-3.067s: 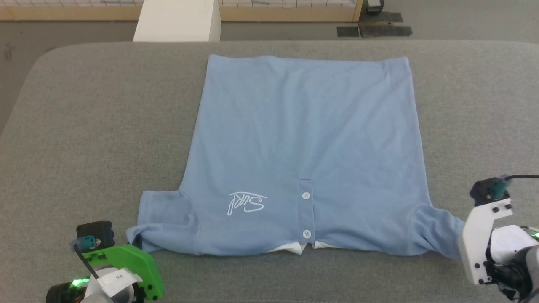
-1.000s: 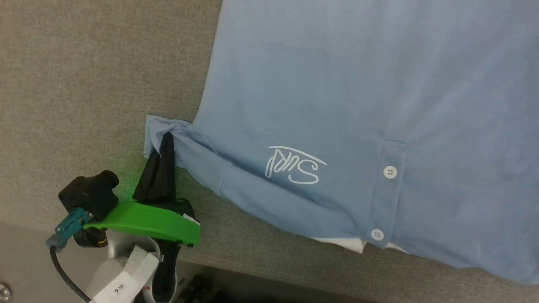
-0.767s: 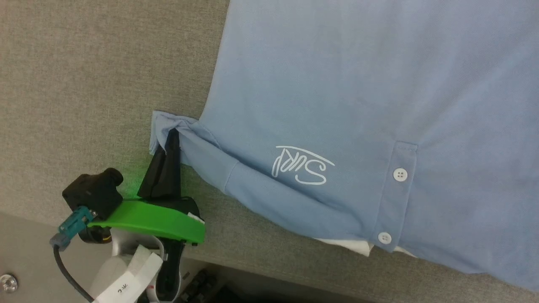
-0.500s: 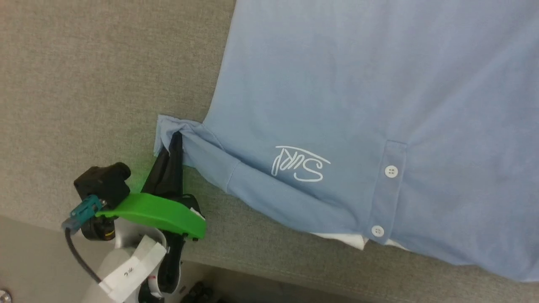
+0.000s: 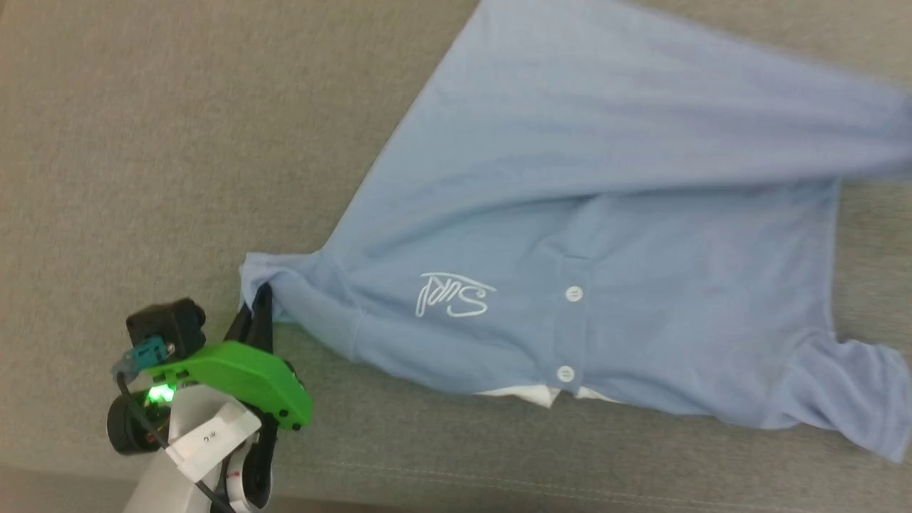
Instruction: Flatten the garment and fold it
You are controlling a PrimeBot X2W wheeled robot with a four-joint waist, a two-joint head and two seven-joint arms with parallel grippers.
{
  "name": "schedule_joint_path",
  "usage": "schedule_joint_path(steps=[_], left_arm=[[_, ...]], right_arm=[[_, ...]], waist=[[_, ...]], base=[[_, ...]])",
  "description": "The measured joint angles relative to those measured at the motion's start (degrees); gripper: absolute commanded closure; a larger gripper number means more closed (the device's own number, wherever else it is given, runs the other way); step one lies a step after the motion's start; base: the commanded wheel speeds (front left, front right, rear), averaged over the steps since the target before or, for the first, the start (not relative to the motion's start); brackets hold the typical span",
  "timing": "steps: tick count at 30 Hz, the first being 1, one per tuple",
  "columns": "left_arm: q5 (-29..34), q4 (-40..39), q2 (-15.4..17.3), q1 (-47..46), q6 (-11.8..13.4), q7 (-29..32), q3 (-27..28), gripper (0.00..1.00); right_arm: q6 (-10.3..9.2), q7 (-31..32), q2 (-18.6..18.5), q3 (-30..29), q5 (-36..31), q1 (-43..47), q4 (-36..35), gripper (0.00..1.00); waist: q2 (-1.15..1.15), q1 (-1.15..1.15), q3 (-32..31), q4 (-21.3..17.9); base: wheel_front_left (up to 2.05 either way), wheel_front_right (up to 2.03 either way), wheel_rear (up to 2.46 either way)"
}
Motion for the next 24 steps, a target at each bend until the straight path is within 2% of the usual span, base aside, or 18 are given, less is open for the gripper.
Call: schedule_joint_path(steps=[5,9,13,17,18,19,24], left_arm=[[-0.68,0.66,0.16,1.81,0.52,0.71,-0.07,1.00],[-0.87,1.53,-0.01,1.93,0.49,0.89,-0.53,1.00],[-1.34,3.20,-0.24,1.89,0.32,0.88,-1.03,1.00],[-1.63,4.88,-0.37,1.89,-0.16,0.87,-1.32,1.00],[-1.77,5.32,-0.40,1.89,-0.20,0.86,-1.34,1.00],[-1.82,5.67,-0.41,1.90,-0.41,0.86,-1.36,1.00],[-1.99,6.54,-0.47,1.91,-0.60,0.58,-1.33,1.00]], right_arm=[[0.00,0.56,4.21,-1.57,2.99,17.20,-5.15,1.00],[0.00,1.42,8.40,-0.36,4.65,26.52,-6.97,1.00],[0.00,2.88,11.36,3.49,6.24,32.22,-6.61,1.00],[0.00,2.57,12.23,3.85,6.72,33.01,-6.23,1.00],[0.00,1.79,12.36,3.32,6.84,32.92,-6.39,0.53],[0.00,0.78,12.54,2.46,6.99,32.73,-6.73,0.00],[-0.01,-7.81,13.70,-3.56,8.90,29.55,-11.38,0.00]], waist=[[0.00,0.00,-4.93,-3.61],[0.00,0.00,-7.81,-5.90],[0.00,0.00,-10.09,-7.24],[0.00,0.00,-11.70,-7.74],[0.00,0.00,-12.08,-7.79],[0.00,0.00,-12.45,-7.79],[0.00,0.00,-13.84,-7.42]], base=[[0.00,0.00,0.00],[0.00,0.00,0.00],[0.00,0.00,0.00],[0.00,0.00,0.00],[0.00,0.00,0.00],[0.00,0.00,0.00],[0.00,0.00,0.00]])
